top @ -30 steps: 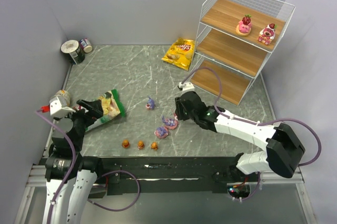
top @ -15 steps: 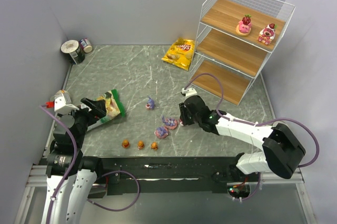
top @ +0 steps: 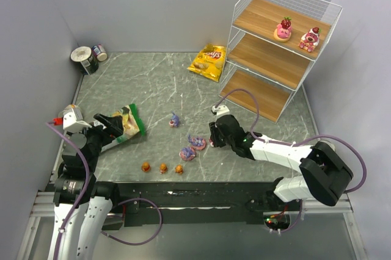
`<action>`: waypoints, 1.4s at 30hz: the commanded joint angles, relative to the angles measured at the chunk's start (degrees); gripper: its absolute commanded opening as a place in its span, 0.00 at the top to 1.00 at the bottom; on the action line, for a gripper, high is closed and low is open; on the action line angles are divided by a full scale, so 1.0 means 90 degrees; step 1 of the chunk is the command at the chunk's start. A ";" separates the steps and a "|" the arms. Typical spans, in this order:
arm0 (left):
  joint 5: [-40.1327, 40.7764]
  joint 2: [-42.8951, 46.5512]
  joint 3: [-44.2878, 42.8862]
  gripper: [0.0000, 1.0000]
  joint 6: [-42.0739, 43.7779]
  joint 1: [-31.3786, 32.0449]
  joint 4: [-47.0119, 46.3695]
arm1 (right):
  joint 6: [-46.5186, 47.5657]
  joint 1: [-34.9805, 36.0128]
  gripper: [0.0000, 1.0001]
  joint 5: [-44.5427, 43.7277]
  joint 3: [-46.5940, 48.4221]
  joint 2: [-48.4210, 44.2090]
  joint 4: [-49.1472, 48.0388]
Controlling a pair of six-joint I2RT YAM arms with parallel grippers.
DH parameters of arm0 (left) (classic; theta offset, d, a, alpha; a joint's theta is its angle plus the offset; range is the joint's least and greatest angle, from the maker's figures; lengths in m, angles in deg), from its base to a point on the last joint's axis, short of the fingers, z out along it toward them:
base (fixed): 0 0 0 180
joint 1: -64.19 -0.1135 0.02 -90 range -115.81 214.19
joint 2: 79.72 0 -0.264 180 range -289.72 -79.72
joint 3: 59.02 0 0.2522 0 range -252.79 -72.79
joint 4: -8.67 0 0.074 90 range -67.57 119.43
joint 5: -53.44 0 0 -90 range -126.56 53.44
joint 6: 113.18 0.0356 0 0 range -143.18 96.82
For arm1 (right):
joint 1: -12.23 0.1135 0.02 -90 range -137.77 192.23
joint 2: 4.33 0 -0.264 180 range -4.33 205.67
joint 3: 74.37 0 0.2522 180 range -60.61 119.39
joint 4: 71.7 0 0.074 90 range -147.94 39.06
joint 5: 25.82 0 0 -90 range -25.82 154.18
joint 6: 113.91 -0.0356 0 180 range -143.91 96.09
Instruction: Place and organize the plastic toys onto the shelf
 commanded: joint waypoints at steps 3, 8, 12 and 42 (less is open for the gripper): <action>-0.0112 0.0003 -0.0001 0.04 0.0102 -0.0035 -0.0249 | -0.0057 -0.0046 0.70 -0.0334 -0.0027 -0.0129 -0.0251; -0.0102 0.0023 -0.0001 0.04 0.0102 -0.0035 -0.0249 | -0.0086 -0.0036 0.47 -0.0432 -0.0017 -0.0246 -0.0134; -0.0102 0.0023 -0.0001 0.04 0.0102 -0.0035 -0.0249 | -0.0086 -0.0037 0.25 -0.0539 -0.0018 -0.0452 -0.0026; -0.0043 0.0130 -0.0021 0.04 0.0102 -0.0025 -0.0230 | -0.5448 0.1331 0.12 -0.3753 0.1741 0.1462 0.3549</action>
